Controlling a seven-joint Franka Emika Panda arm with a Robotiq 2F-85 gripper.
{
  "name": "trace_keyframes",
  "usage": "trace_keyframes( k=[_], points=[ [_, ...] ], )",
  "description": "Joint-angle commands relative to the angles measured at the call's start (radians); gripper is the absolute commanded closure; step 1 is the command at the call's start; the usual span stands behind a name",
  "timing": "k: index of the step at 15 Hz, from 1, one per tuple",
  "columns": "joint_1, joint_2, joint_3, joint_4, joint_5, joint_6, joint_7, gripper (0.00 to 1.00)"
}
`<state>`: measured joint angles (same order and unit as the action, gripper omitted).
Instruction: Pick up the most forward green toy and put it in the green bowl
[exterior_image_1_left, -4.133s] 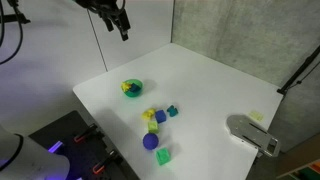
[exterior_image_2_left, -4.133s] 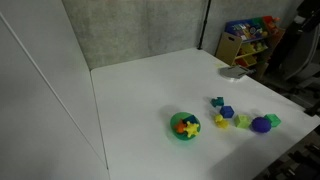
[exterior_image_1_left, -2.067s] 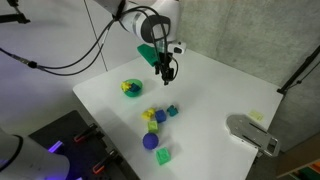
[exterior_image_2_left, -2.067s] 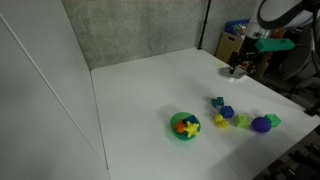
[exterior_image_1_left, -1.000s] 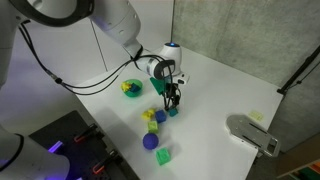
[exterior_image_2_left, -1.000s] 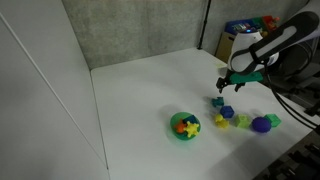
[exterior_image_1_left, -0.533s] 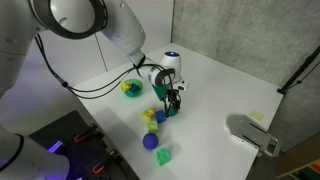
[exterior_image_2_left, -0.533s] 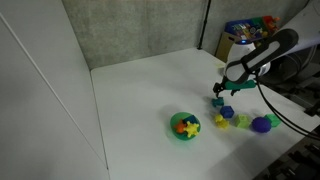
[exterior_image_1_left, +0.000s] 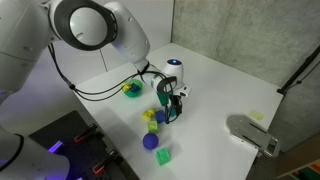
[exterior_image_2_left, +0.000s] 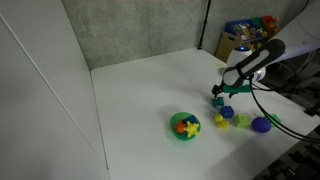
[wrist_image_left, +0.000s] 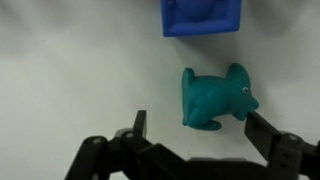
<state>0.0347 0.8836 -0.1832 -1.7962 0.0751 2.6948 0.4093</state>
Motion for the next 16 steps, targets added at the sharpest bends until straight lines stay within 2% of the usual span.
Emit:
trace_keyframes(
  k=[1,2,3,4,11,14,16],
  points=[
    [-0.009,0.045,0.011,0.061,0.042,0.006,0.014,0.00],
    [-0.009,0.052,0.011,0.069,0.050,0.005,0.016,0.00],
    [-0.008,0.059,0.011,0.077,0.057,0.002,0.017,0.25],
    [-0.008,0.064,0.012,0.083,0.062,0.000,0.017,0.26],
    [-0.008,0.053,0.019,0.101,0.085,-0.024,0.016,0.83],
    [0.002,0.009,0.023,0.103,0.087,-0.055,0.017,0.93],
    [0.018,-0.029,0.027,0.101,0.082,-0.071,0.021,0.92]
  ],
)
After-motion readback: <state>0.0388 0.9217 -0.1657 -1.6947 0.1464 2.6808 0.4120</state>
